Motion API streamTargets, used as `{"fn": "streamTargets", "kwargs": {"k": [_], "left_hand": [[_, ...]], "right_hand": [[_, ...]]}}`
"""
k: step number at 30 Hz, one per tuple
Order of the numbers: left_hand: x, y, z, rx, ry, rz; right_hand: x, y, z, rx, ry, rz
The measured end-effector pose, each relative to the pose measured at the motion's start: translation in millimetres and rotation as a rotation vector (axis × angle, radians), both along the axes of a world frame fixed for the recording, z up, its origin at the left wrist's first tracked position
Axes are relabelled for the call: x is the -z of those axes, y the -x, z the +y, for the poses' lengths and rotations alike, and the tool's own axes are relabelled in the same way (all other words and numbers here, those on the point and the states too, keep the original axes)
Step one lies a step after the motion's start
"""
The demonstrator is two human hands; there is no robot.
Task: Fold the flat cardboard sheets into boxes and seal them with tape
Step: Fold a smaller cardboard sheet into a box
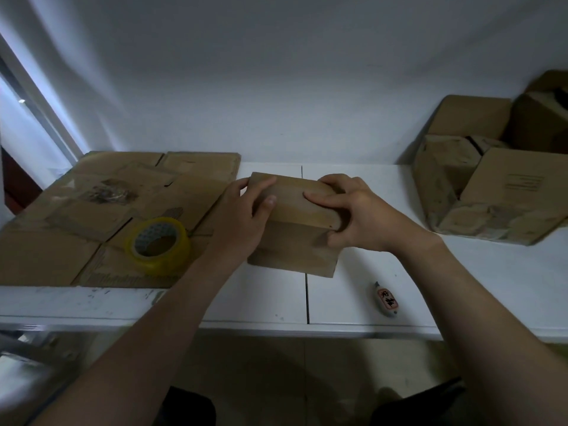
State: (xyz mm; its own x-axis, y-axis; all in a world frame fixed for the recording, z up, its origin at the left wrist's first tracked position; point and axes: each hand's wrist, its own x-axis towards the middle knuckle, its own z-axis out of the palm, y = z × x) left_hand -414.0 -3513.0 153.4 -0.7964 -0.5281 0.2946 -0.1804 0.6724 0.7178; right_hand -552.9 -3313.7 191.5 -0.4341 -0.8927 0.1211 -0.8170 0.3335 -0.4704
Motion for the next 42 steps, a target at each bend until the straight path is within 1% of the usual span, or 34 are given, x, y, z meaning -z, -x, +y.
{"fn": "streamTargets", "kwargs": {"k": [4,9,13,18,20,23,25,30,33,35,39,42], "left_hand": [[-2.7,5.1,-6.0,-0.020,-0.058,-0.043],[-3.6,-8.6,-2.7,-0.030,-0.100,-0.068],[-9.1,-18.0,0.1,-0.017,-0.153,-0.070],[-8.3,-14.3,-2.0,-0.009,-0.207,0.023],[-4.9,-6.3,-5.9,-0.016,-0.174,0.016],[1.2,5.1,-11.4,-0.007,-0.144,-0.006],[2.2,7.0,-13.0,-0.003,-0.129,-0.012],[4.7,-6.5,-11.1,0.054,0.008,0.021],[6.9,-11.6,-8.1,0.081,0.034,0.029],[4.4,-11.7,-4.6,0.066,0.008,0.027],[-2.2,-15.3,0.8,0.014,-0.098,0.001],[-3.9,-24.5,6.4,-0.001,-0.126,0.005]], "right_hand": [[3.0,9.6,-6.6,0.008,0.044,-0.069],[3.8,10.9,-3.4,-0.105,0.098,-0.138],[-0.6,13.6,2.9,-0.141,0.078,-0.212],[5.5,24.3,0.8,-0.077,0.120,-0.300],[8.7,26.7,-5.3,-0.053,0.112,-0.278],[14.6,25.5,-10.4,-0.035,0.090,-0.194],[18.2,23.8,-8.6,-0.027,0.108,-0.185],[22.6,21.8,-0.2,-0.077,0.145,-0.072],[26.7,22.4,0.8,-0.085,0.167,-0.028],[26.7,23.9,-0.1,-0.082,0.179,-0.055],[23.1,25.9,2.2,-0.076,0.187,-0.204],[22.3,22.8,5.7,-0.100,0.162,-0.224]]}}
